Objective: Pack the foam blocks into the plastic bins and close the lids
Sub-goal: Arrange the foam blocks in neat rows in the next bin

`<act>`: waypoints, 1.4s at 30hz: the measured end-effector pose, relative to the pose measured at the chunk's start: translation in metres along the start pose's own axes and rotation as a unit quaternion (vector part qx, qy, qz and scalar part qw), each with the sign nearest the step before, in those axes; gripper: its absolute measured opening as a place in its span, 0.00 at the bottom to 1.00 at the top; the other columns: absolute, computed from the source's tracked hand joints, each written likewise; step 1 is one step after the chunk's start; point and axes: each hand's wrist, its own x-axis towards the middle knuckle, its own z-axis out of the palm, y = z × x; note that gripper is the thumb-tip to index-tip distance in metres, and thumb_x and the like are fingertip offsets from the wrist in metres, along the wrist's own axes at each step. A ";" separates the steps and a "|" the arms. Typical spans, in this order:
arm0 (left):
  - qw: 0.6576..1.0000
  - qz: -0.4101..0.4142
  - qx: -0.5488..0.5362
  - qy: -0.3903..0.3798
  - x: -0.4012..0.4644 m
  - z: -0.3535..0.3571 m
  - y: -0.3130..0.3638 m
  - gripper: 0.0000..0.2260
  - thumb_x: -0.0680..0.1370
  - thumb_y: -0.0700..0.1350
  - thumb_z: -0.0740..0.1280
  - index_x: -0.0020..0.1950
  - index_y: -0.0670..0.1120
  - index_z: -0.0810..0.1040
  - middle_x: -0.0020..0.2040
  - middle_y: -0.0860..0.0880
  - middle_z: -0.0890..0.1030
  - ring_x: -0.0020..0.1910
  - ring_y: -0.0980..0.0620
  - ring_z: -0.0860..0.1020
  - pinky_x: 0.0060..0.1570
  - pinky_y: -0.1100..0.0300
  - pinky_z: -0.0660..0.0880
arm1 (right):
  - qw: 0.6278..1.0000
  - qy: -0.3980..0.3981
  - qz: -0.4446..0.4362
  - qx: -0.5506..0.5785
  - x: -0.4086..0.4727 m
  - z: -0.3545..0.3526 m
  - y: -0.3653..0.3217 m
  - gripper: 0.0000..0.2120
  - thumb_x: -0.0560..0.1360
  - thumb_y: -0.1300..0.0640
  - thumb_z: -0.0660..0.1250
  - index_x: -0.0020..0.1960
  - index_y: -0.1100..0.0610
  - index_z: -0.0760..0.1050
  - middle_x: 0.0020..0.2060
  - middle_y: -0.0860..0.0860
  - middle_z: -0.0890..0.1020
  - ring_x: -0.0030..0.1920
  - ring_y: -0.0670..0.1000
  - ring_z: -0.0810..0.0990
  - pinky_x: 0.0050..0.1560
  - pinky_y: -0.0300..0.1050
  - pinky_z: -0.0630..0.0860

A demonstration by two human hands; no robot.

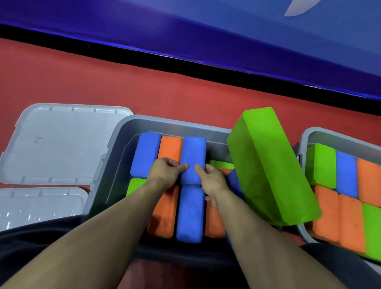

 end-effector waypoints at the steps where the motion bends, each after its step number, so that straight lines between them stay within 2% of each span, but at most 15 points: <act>1: 1.000 0.002 0.017 0.012 0.000 0.004 -0.002 0.14 0.72 0.54 0.78 0.43 0.47 0.78 0.41 0.52 0.81 0.40 0.51 0.77 0.39 0.60 0.70 | 1.000 0.007 -0.008 -0.014 0.002 0.001 0.005 0.18 0.80 0.45 0.66 0.66 0.52 0.78 0.58 0.53 0.84 0.46 0.50 0.78 0.47 0.44 0.76; 3: 0.998 0.003 0.048 0.044 -0.002 0.010 -0.004 0.15 0.72 0.55 0.77 0.44 0.48 0.77 0.41 0.52 0.81 0.42 0.50 0.79 0.41 0.59 0.69 | 0.999 0.017 -0.017 -0.037 0.008 0.003 0.013 0.20 0.81 0.44 0.65 0.69 0.53 0.78 0.62 0.54 0.83 0.51 0.52 0.79 0.47 0.42 0.77; 5: 0.994 0.000 0.085 0.075 -0.002 0.015 -0.003 0.15 0.71 0.57 0.77 0.43 0.50 0.76 0.41 0.53 0.81 0.42 0.48 0.79 0.41 0.58 0.71 | 0.999 0.016 -0.012 -0.035 0.017 0.005 0.019 0.22 0.81 0.46 0.66 0.71 0.57 0.75 0.66 0.54 0.80 0.62 0.55 0.79 0.63 0.50 0.77; 7: 0.987 0.001 0.123 0.100 -0.001 0.018 -0.004 0.17 0.70 0.60 0.77 0.41 0.50 0.74 0.40 0.52 0.82 0.42 0.47 0.80 0.42 0.56 0.74 | 1.000 0.012 -0.006 -0.023 0.020 0.005 0.022 0.24 0.80 0.46 0.67 0.72 0.58 0.74 0.68 0.54 0.79 0.67 0.54 0.77 0.70 0.53 0.72; 13: 0.983 0.011 0.149 0.108 0.000 0.019 -0.008 0.20 0.70 0.63 0.76 0.39 0.50 0.71 0.40 0.52 0.82 0.42 0.45 0.80 0.43 0.55 0.76 | 1.000 0.012 0.008 0.009 0.019 0.005 0.025 0.25 0.80 0.45 0.68 0.73 0.56 0.74 0.67 0.51 0.79 0.65 0.50 0.77 0.70 0.50 0.73; 17: 0.990 0.013 0.142 0.026 0.001 0.008 -0.003 0.16 0.73 0.60 0.74 0.43 0.51 0.73 0.40 0.51 0.82 0.39 0.47 0.80 0.39 0.56 0.76 | 1.000 0.013 0.005 -0.025 0.017 0.006 0.025 0.30 0.74 0.36 0.66 0.70 0.52 0.76 0.64 0.50 0.81 0.65 0.54 0.79 0.66 0.55 0.76; 19: 0.994 0.002 0.104 -0.042 0.000 -0.002 0.007 0.15 0.75 0.58 0.74 0.48 0.47 0.76 0.41 0.49 0.81 0.36 0.49 0.77 0.35 0.59 0.73 | 0.999 0.012 -0.023 -0.032 0.029 0.006 0.036 0.39 0.65 0.29 0.62 0.69 0.50 0.76 0.62 0.50 0.83 0.63 0.54 0.81 0.64 0.56 0.77; 21: 0.993 0.002 0.082 -0.079 -0.006 -0.011 0.017 0.14 0.76 0.56 0.73 0.45 0.47 0.76 0.40 0.47 0.79 0.37 0.48 0.76 0.37 0.56 0.75 | 0.996 0.009 -0.059 -0.063 0.018 0.002 0.021 0.43 0.66 0.28 0.61 0.73 0.52 0.72 0.67 0.51 0.79 0.67 0.54 0.78 0.69 0.56 0.74; 23: 0.994 0.022 0.074 -0.074 -0.016 -0.020 0.028 0.14 0.78 0.54 0.72 0.41 0.48 0.74 0.40 0.46 0.79 0.37 0.47 0.75 0.44 0.51 0.78 | 0.989 0.004 -0.095 -0.111 -0.018 -0.009 -0.020 0.35 0.76 0.37 0.65 0.76 0.56 0.69 0.72 0.53 0.75 0.72 0.55 0.73 0.73 0.54 0.68; 25: 0.995 0.054 0.067 -0.052 -0.031 -0.028 0.044 0.13 0.79 0.53 0.71 0.42 0.46 0.75 0.37 0.47 0.79 0.35 0.49 0.74 0.40 0.55 0.74 | 0.980 0.009 -0.142 -0.137 -0.047 -0.022 -0.054 0.30 0.80 0.45 0.66 0.77 0.57 0.66 0.74 0.55 0.73 0.73 0.55 0.72 0.73 0.53 0.68; 28: 0.992 0.112 0.048 -0.033 -0.060 -0.046 0.071 0.13 0.78 0.55 0.71 0.45 0.46 0.75 0.33 0.53 0.74 0.34 0.50 0.70 0.34 0.58 0.66 | 0.964 0.011 -0.214 -0.156 -0.087 -0.041 -0.092 0.30 0.80 0.46 0.68 0.78 0.56 0.66 0.73 0.57 0.73 0.73 0.55 0.72 0.73 0.54 0.69; 34: 0.980 0.198 -0.012 -0.026 -0.134 -0.086 0.110 0.14 0.79 0.54 0.70 0.50 0.43 0.79 0.41 0.52 0.80 0.43 0.50 0.78 0.46 0.58 0.72 | 0.894 0.094 -0.344 -0.270 -0.162 -0.097 -0.124 0.31 0.79 0.44 0.69 0.78 0.52 0.65 0.79 0.49 0.64 0.79 0.49 0.61 0.78 0.45 0.57; 36: 0.976 0.206 -0.051 -0.040 -0.157 -0.093 0.110 0.13 0.79 0.54 0.70 0.53 0.44 0.80 0.47 0.49 0.82 0.47 0.51 0.80 0.48 0.58 0.75 | 0.870 0.163 -0.332 -0.326 -0.170 -0.116 -0.120 0.35 0.77 0.40 0.69 0.79 0.50 0.64 0.80 0.49 0.61 0.81 0.53 0.56 0.80 0.50 0.54; 38: 0.975 0.193 -0.093 -0.058 -0.173 -0.094 0.099 0.12 0.80 0.54 0.69 0.53 0.46 0.79 0.52 0.47 0.84 0.50 0.50 0.82 0.49 0.60 0.77 | 0.877 0.195 -0.267 -0.348 -0.176 -0.129 -0.112 0.40 0.74 0.35 0.70 0.80 0.48 0.60 0.82 0.51 0.56 0.81 0.58 0.53 0.80 0.54 0.52; 42: 0.977 0.174 -0.087 -0.083 -0.183 -0.090 0.090 0.16 0.79 0.58 0.69 0.57 0.47 0.79 0.56 0.47 0.83 0.54 0.50 0.83 0.58 0.52 0.79 | 0.907 0.166 -0.154 -0.355 -0.174 -0.142 -0.101 0.52 0.67 0.31 0.73 0.82 0.45 0.52 0.82 0.57 0.50 0.80 0.64 0.55 0.77 0.60 0.57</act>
